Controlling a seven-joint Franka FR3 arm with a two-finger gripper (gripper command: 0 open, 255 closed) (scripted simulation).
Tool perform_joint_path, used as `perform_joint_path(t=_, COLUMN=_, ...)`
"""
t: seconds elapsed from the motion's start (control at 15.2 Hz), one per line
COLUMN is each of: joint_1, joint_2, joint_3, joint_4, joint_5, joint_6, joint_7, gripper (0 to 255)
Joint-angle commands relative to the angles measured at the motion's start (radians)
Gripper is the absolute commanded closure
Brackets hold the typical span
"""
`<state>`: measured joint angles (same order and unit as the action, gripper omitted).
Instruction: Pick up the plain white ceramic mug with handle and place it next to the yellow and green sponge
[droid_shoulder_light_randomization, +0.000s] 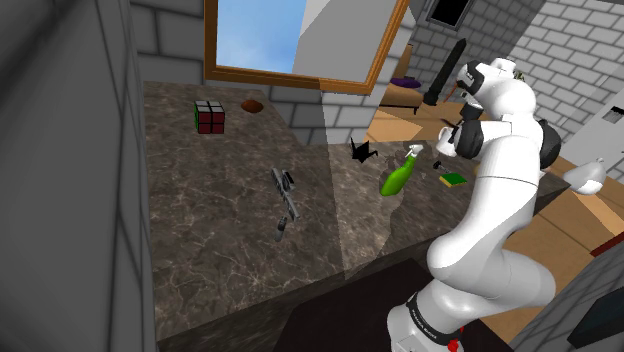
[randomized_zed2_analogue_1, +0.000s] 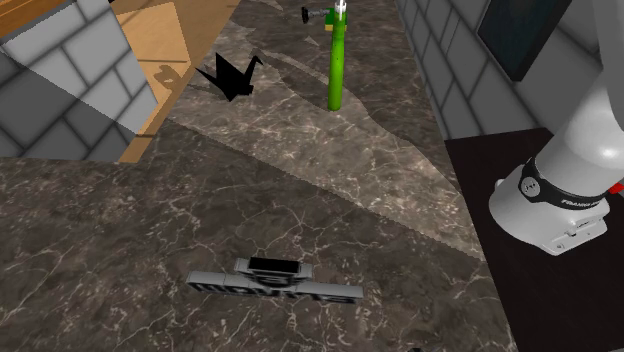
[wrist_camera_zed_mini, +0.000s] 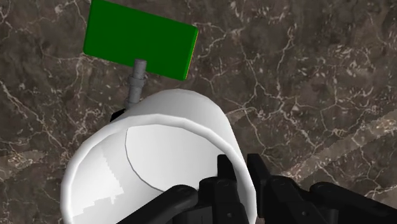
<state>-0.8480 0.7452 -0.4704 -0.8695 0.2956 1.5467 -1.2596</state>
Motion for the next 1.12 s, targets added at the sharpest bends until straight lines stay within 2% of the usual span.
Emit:
perform_joint_path(t=0.0, joint_1=0.017, joint_2=-0.019, joint_3=-0.004, joint_4=-0.062, joint_5=-0.005, joint_6=0.041, joint_7=-0.004, gripper=255)
perform_joint_path(t=0.46, joint_1=0.047, joint_2=-0.039, joint_3=-0.006, joint_4=-0.196, joint_5=-0.007, joint_6=0.15, joint_7=-0.014, gripper=255)
perform_joint_path(t=1.06, joint_1=0.067, joint_2=-0.034, joint_3=-0.003, joint_4=-0.313, joint_5=-0.001, joint_6=0.268, joint_7=-0.026, gripper=255)
